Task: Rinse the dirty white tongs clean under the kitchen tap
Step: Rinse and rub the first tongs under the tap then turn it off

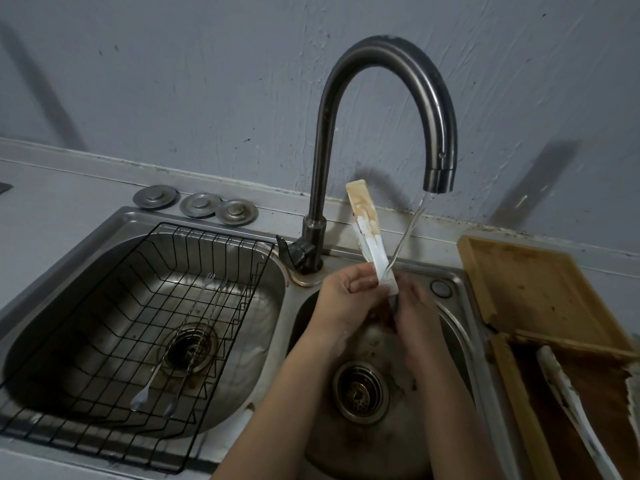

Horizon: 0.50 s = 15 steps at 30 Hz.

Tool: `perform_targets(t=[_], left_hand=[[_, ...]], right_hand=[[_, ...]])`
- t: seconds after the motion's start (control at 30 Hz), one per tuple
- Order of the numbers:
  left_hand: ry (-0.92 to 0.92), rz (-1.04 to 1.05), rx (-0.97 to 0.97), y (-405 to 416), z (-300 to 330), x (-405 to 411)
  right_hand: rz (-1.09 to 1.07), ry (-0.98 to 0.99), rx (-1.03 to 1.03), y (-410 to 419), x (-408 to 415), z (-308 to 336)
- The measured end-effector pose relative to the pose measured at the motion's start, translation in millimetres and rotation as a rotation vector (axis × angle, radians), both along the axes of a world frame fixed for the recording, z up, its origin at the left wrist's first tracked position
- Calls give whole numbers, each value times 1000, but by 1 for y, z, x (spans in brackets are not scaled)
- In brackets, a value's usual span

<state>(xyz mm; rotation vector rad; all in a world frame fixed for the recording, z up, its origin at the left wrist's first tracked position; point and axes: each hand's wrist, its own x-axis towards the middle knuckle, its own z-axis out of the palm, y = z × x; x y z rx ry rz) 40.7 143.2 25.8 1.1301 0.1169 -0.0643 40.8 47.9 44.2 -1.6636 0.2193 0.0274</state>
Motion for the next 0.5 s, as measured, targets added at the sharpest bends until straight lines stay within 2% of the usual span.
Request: perform_targets(t=[0.2,0.3,0.5], left_hand=[[51,12,-9,-2,4,-4],[71,-7,1,-4,3,-6],[-30,-96,106,-7,0,-8]], right_hand=[[-2,47,77,-3,-3,-6],[1,32,47,-7,-7,-7],[-22,34,41,-12,-7,-16]])
